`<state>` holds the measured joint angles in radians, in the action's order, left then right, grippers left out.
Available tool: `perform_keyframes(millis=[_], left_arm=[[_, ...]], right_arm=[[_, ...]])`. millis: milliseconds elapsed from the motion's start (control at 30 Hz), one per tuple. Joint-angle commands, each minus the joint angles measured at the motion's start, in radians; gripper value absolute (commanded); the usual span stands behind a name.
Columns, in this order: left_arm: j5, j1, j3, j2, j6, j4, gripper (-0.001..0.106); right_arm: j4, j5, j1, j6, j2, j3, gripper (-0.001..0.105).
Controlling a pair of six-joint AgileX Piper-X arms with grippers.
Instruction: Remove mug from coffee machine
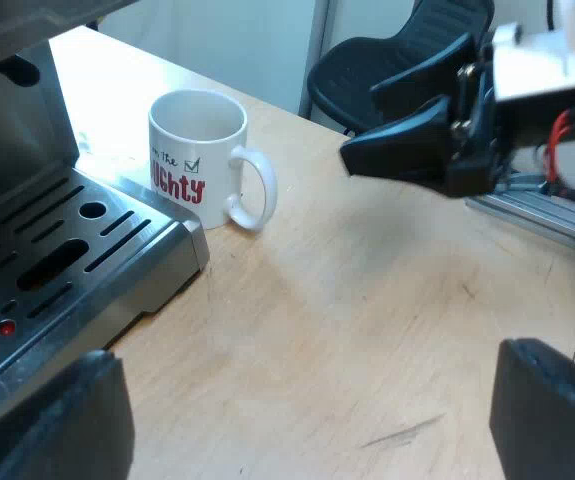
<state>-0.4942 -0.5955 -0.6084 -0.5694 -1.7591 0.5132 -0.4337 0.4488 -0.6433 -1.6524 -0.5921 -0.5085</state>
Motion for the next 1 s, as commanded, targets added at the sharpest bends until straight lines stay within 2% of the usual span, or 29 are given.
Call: perform_keyframes(millis=[33,133,267,400,467,567,667,800,833,1000], left_arm=[[0.019,-0.006,-0.012,0.003,-0.036,-0.008,0.087],[0.054,-0.006,-0.028,0.003,-0.095,-0.008,0.087],[0.105,-0.006,-0.073,0.003,-0.100,-0.008,0.087],[0.197,-0.003,-0.126,-0.005,-0.100,-0.010,0.087],[0.197,0.010,-0.146,-0.014,-0.100,-0.011,0.087],[0.182,0.064,-0.163,-0.030,-0.100,-0.015,0.087],[0.161,0.145,-0.164,-0.033,-0.100,-0.018,0.087],[0.083,0.292,-0.164,-0.033,-0.100,-0.018,0.087],[0.059,0.336,-0.164,-0.033,-0.100,-0.018,0.087],[0.059,0.439,-0.164,-0.033,-0.100,-0.008,0.087]], right_arm=[[-0.092,-0.026,-0.003,-0.003,0.005,-0.072,0.070],[-0.137,-0.043,-0.003,-0.013,-0.003,-0.135,0.070],[-0.158,-0.044,-0.003,-0.015,-0.020,-0.211,0.070],[-0.188,-0.044,-0.001,-0.087,-0.074,-0.310,0.070],[-0.192,-0.044,-0.001,-0.127,-0.104,-0.345,0.070],[-0.193,-0.050,-0.001,-0.139,-0.155,-0.382,0.070],[-0.193,-0.079,0.001,-0.138,-0.205,-0.403,0.070],[-0.177,-0.106,0.022,-0.138,-0.257,-0.417,0.070],[-0.168,-0.136,0.042,-0.127,-0.269,-0.416,0.070],[-0.147,-0.239,0.189,-0.054,-0.290,-0.416,0.070]])
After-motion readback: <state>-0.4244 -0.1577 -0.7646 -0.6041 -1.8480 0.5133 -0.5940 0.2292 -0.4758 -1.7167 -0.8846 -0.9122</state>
